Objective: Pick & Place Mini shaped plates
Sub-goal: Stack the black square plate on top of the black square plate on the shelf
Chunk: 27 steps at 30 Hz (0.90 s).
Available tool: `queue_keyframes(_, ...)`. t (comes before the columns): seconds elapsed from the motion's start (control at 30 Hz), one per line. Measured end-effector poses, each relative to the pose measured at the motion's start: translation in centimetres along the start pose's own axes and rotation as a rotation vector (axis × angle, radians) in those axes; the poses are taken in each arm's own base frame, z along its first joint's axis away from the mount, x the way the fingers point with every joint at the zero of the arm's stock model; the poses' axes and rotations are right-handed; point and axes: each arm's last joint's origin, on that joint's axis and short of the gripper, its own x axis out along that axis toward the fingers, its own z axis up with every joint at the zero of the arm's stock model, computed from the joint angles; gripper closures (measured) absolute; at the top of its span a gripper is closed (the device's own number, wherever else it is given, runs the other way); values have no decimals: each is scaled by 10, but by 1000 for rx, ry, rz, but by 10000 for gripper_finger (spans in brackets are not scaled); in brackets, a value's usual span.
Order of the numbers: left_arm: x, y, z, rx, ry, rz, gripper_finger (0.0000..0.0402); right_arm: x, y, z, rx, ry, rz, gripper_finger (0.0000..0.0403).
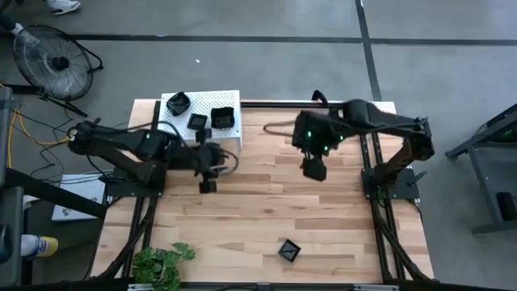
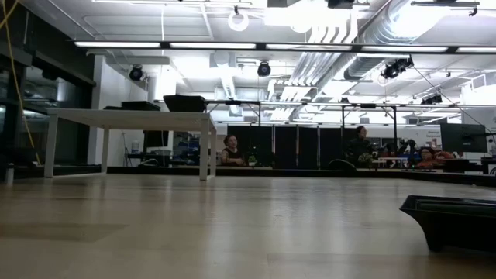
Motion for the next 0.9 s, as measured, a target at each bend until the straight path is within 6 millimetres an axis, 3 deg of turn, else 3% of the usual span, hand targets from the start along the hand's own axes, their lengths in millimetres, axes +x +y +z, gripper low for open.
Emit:
queue_keyframes(0.3,6,-46,-2,84,0,-23,245,4,76,-25,59,-19,-57,144)
queue_keyframes(0.6,19,-81,-8,300,65,-157,245,17,143,-41,342,-201,-50,144)
queue_keyframes(0.73,17,-94,-13,415,62,-184,245,41,167,-43,352,-144,-21,143)
queue_keyframes(0.9,9,-103,-19,556,52,-185,245,92,186,-41,365,22,-45,144)
